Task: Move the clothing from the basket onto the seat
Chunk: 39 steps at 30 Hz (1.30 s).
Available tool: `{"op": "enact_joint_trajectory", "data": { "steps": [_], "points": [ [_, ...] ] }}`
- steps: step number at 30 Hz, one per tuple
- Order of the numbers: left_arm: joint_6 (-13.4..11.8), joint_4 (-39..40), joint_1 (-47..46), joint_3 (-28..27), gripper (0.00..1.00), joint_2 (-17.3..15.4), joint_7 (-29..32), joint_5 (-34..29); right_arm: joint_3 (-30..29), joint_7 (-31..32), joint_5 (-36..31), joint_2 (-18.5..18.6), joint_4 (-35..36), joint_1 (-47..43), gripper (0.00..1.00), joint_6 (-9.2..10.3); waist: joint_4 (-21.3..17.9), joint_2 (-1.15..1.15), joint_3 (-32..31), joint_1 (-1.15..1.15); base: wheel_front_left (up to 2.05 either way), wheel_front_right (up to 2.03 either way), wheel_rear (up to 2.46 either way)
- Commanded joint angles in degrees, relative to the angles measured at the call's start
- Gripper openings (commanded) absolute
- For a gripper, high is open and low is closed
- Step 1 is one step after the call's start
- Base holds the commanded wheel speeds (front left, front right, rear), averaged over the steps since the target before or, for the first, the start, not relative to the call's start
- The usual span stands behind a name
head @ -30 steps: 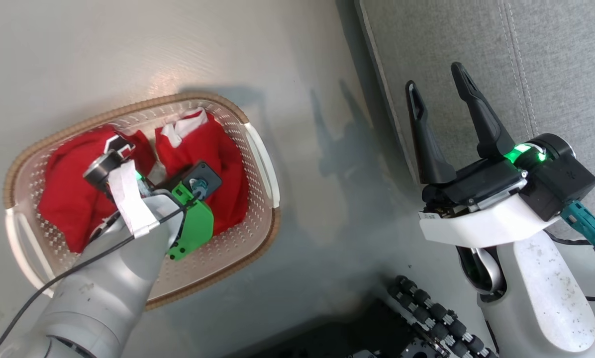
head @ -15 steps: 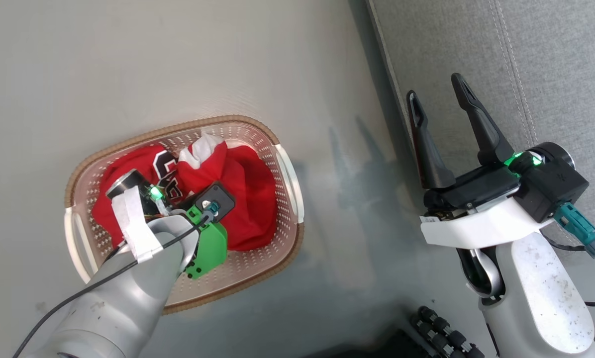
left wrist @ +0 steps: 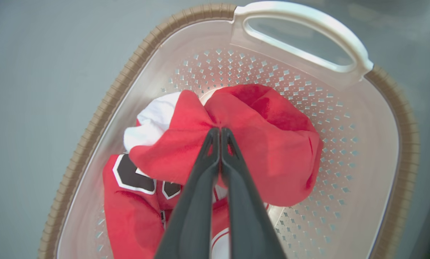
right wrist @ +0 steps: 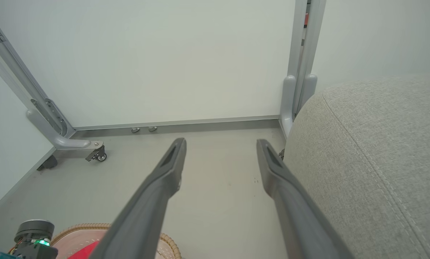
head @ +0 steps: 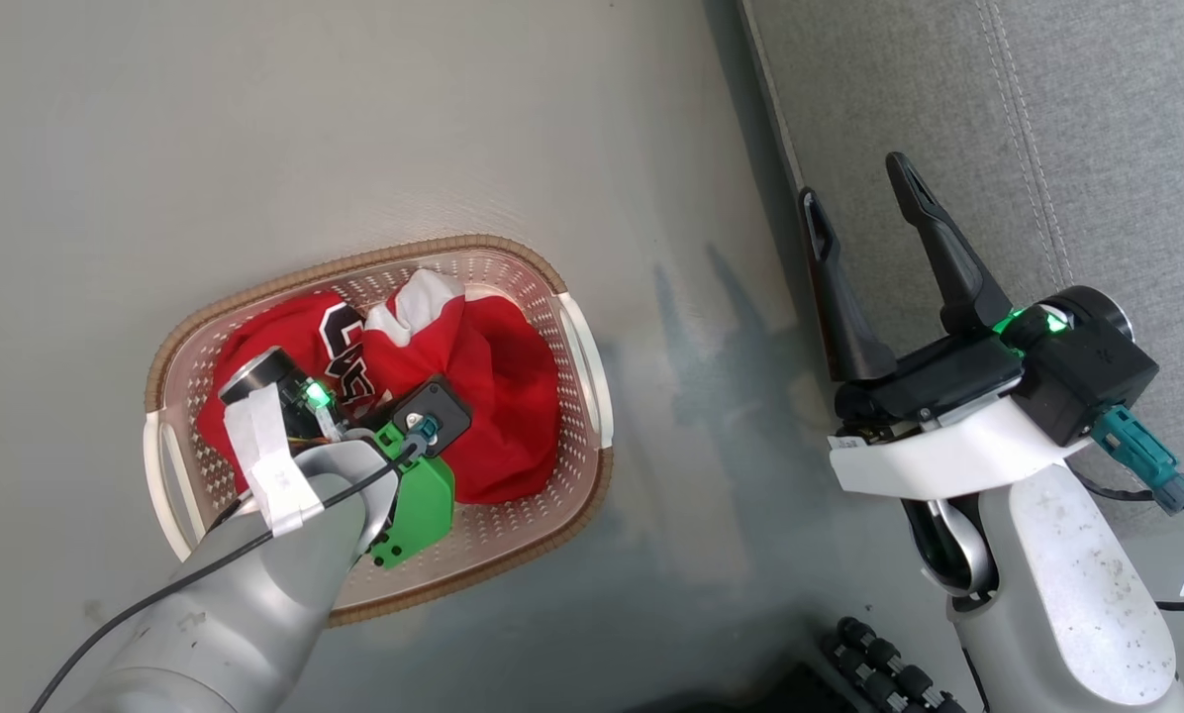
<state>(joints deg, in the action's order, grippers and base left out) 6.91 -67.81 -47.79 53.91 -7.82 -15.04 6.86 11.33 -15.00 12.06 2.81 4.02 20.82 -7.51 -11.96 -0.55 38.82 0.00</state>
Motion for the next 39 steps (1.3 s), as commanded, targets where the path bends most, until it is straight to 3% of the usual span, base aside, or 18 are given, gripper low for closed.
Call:
{"op": "enact_joint_trajectory", "data": {
  "steps": [1,2,3,17,29,39],
  "points": [
    [0.2,0.4,0.8,0.2,0.00,-0.5,-0.2,0.2,0.1,-0.3,0.4,0.1,0.0,-0.3,1.00,0.03,-0.2,0.55,0.1,0.00,0.00,0.00,0.00],
    [0.2,0.9,0.7,0.1,0.11,-0.6,-0.2,0.3,0.1,-0.3,0.4,0.1,0.0,-0.3,1.00,0.03,-0.2,0.55,0.1,0.00,0.00,0.00,0.00],
    [0.2,1.2,0.8,0.1,1.00,-0.8,-0.2,0.4,0.2,-0.3,0.5,0.2,0.0,-0.3,1.00,0.03,-0.3,0.55,0.2,0.00,0.00,0.00,0.00],
    [-0.9,11.3,3.4,-3.9,1.00,-2.0,-0.1,3.2,-0.4,-0.3,-0.4,0.2,-1.2,-0.9,1.00,0.03,1.1,0.55,-3.2,0.00,0.00,0.00,0.00],
    [-2.6,23.9,10.8,-14.1,1.00,-3.0,-0.1,5.8,-1.2,-0.3,-1.8,0.2,-3.8,-3.7,1.00,0.04,4.0,0.55,-10.9,0.00,0.00,0.00,0.00],
    [-4.0,34.6,19.5,-26.1,1.00,-2.6,-0.1,6.1,-2.3,-0.3,-2.6,0.2,-5.4,-6.5,1.00,0.03,5.9,0.55,-16.9,0.00,0.00,0.00,0.00]
  ]
}}
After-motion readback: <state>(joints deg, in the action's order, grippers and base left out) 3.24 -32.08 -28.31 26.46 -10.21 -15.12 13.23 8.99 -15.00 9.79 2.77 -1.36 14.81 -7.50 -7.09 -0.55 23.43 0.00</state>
